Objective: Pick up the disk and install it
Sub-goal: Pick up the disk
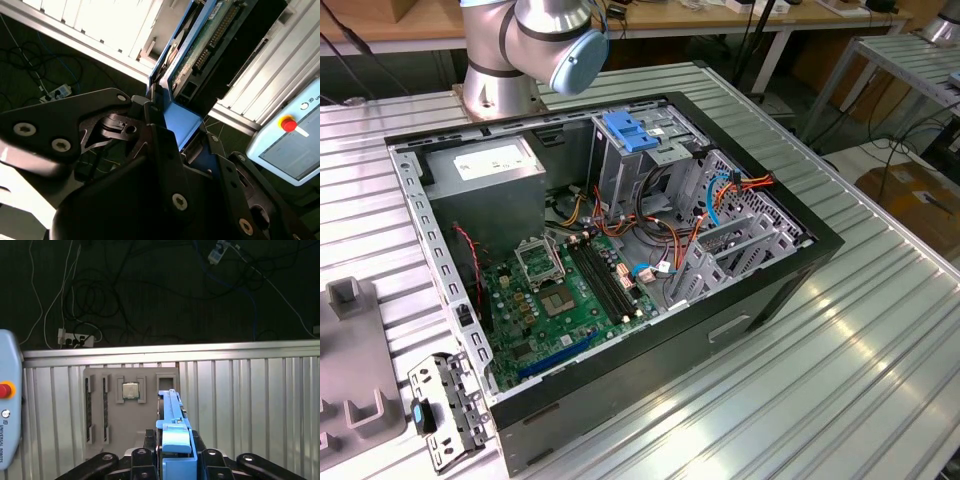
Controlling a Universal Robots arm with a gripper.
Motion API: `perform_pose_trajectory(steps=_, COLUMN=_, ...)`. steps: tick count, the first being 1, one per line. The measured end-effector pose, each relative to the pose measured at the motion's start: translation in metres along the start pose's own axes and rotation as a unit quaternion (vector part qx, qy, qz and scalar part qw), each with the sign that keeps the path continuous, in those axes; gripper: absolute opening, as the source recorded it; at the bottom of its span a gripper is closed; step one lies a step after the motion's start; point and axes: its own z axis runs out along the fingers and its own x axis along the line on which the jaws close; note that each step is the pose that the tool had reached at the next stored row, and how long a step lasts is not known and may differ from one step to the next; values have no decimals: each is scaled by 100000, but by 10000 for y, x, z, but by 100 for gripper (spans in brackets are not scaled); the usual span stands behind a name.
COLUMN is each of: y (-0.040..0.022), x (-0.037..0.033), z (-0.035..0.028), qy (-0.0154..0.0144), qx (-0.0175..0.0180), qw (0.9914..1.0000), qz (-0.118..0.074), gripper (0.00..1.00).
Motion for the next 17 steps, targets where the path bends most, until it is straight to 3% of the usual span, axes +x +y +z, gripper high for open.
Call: perform_pose_trajectory(steps=17, y=-7, x=2, z=-176, qy=6, qx=-7, qw=100000, qz=2, gripper=37)
